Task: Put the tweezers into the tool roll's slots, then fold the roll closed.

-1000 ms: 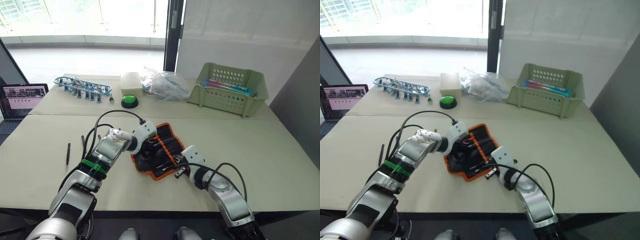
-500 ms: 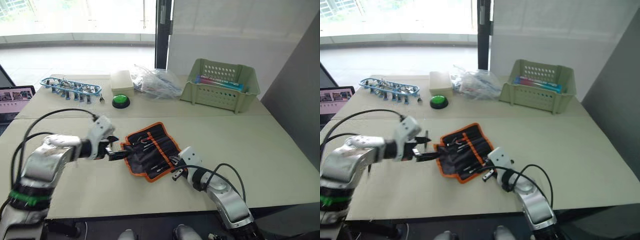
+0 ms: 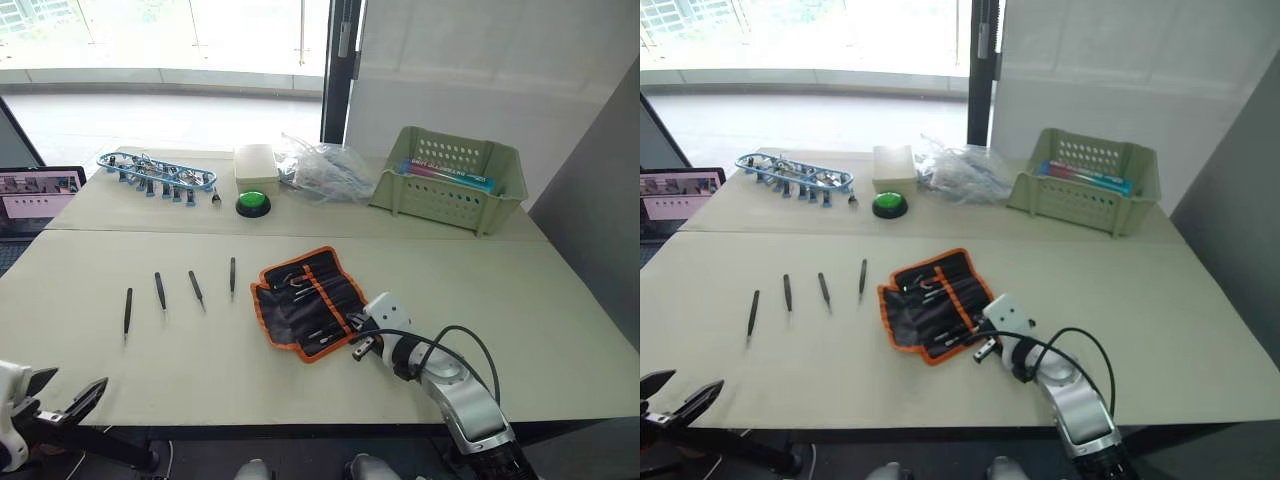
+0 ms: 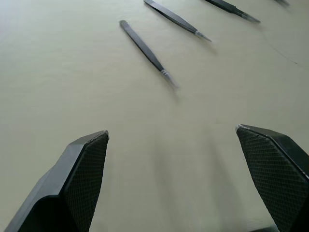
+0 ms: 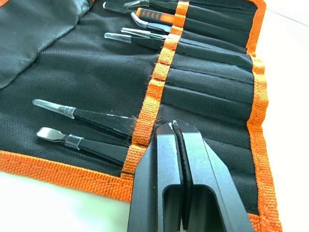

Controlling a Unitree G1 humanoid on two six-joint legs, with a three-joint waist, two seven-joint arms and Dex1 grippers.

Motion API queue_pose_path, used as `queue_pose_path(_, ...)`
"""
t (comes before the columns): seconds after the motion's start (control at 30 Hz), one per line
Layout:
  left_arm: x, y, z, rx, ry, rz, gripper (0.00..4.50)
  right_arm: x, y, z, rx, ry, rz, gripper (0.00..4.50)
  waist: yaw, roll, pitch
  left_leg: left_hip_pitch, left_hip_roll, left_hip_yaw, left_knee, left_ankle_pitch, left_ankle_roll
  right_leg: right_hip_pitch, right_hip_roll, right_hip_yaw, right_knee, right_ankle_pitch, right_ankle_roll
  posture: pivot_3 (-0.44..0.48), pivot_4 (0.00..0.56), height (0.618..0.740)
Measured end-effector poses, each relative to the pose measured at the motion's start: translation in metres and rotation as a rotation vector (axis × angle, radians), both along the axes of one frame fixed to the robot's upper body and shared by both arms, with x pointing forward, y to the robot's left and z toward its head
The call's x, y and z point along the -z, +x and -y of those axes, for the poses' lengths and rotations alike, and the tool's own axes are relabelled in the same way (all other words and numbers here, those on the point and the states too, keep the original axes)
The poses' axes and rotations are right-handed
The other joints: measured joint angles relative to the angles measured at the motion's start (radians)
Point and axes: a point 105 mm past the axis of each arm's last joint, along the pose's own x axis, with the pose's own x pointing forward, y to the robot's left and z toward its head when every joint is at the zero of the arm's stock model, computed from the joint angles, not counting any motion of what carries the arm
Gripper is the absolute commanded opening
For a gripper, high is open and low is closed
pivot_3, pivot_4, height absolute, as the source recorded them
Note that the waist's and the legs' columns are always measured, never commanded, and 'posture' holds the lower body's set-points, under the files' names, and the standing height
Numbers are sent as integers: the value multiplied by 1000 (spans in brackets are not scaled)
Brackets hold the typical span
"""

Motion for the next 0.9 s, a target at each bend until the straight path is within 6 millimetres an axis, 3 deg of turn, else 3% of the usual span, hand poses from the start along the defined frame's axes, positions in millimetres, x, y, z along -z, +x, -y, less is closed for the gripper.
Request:
queue_pose_path(0.17,9,-26,-5,-105,-30,14,4473,1,0,0,-25,-4,-12,0,-4,0,0,1,1,1,0,0,0,-1,0,0,0,0,0,0,150,738)
queue_pose_path(0.37,2,-15,2,-108,-46,69,4473,1,0,-1,-37,-4,-14,0,-5,0,0,1,0,1,0,0,0,0,0,1,0,0,0,0,150,738)
queue_pose_path(0.6,10,32,11,-173,-125,129,4473,1,1,-1,-40,-6,-13,0,-5,0,0,1,0,0,0,0,0,0,2,1,1,2,3,0,150,738)
queue_pose_path(0.77,34,63,13,-260,-136,77,4473,0,1,-3,-46,-7,-10,0,-7,-2,-1,2,-1,0,0,0,0,1,2,1,1,8,3,0,150,738)
queue_pose_path(0.9,39,83,13,-299,-114,73,4473,-1,4,-2,-37,-10,-6,0,-4,1,-2,3,-1,0,0,0,0,2,2,1,1,9,2,0,150,738)
